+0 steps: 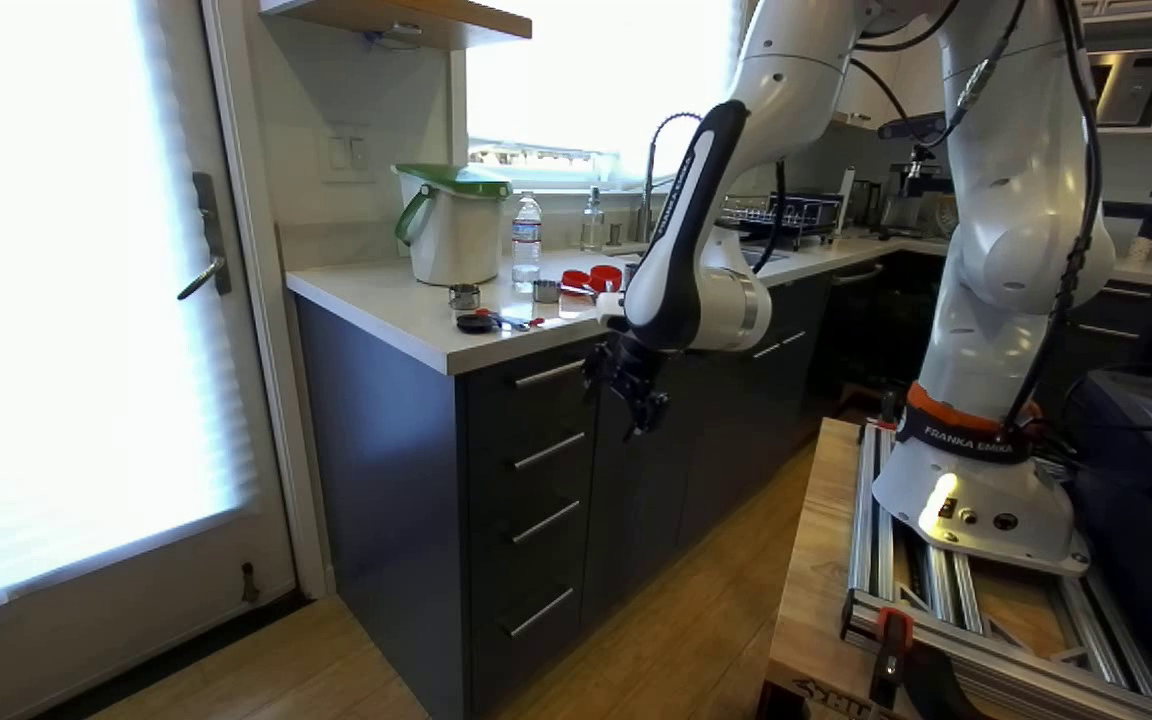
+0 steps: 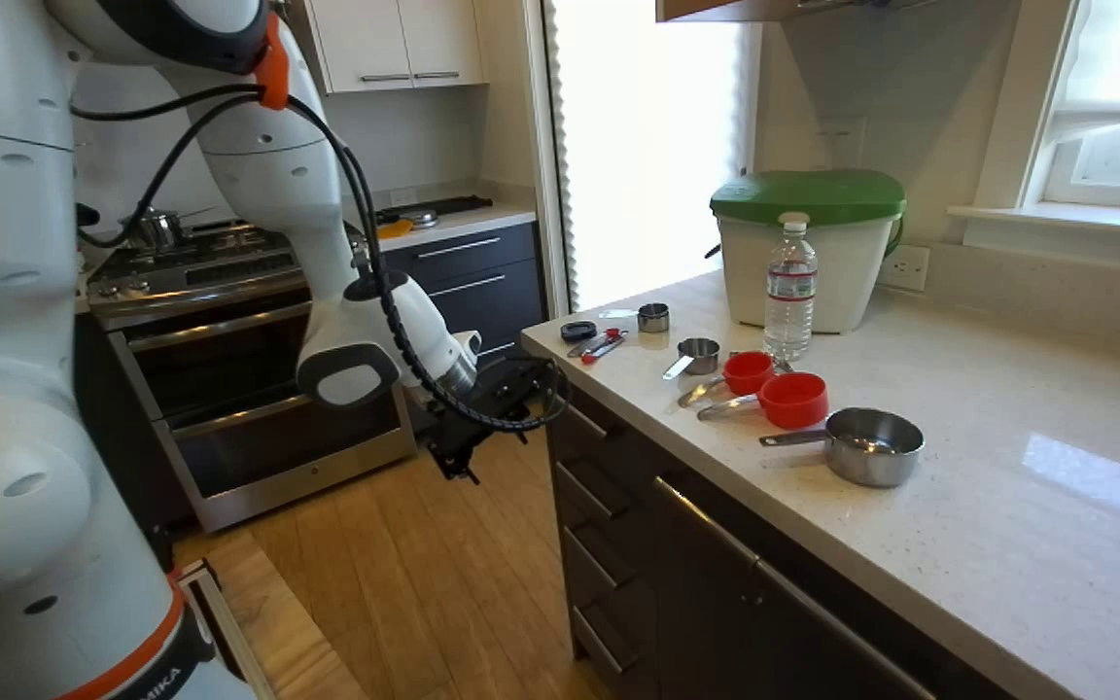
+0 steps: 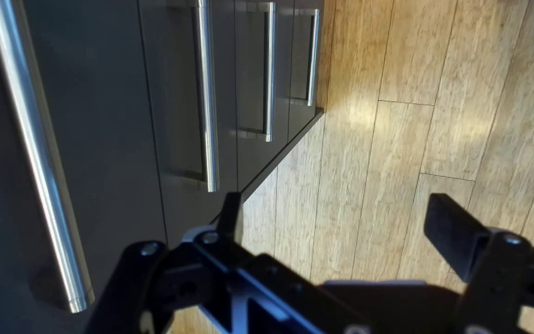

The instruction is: Open the second far left drawer from the top fully

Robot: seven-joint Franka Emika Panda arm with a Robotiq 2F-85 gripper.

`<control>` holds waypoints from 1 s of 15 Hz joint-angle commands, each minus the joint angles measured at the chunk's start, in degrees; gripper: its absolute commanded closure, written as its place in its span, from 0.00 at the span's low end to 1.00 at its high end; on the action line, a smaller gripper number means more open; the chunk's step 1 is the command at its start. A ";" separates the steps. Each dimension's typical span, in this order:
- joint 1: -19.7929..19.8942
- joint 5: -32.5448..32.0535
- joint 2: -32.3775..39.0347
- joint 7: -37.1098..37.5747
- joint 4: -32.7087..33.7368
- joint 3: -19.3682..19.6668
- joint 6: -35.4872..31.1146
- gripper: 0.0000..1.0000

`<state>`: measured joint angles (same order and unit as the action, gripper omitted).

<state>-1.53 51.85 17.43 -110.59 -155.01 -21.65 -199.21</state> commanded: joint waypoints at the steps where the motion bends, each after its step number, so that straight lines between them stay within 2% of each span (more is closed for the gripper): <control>1: 8.75 -11.67 9.62 6.82 1.81 -5.30 -8.55 0.00; 6: 15.33 -25.55 21.34 10.34 2.40 -3.60 -21.16 0.00; 8: 16.82 -28.89 24.33 9.78 2.53 -2.52 -22.84 0.00; 9: 5.32 -33.00 16.91 20.07 0.00 7.35 -17.82 0.00; 11: 6.72 -34.89 19.55 20.32 0.58 7.55 -19.09 0.00; 15: 6.86 -35.17 20.34 20.41 1.25 7.48 -19.36 0.00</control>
<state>14.97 24.24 41.07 -101.21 -152.64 -24.32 -221.12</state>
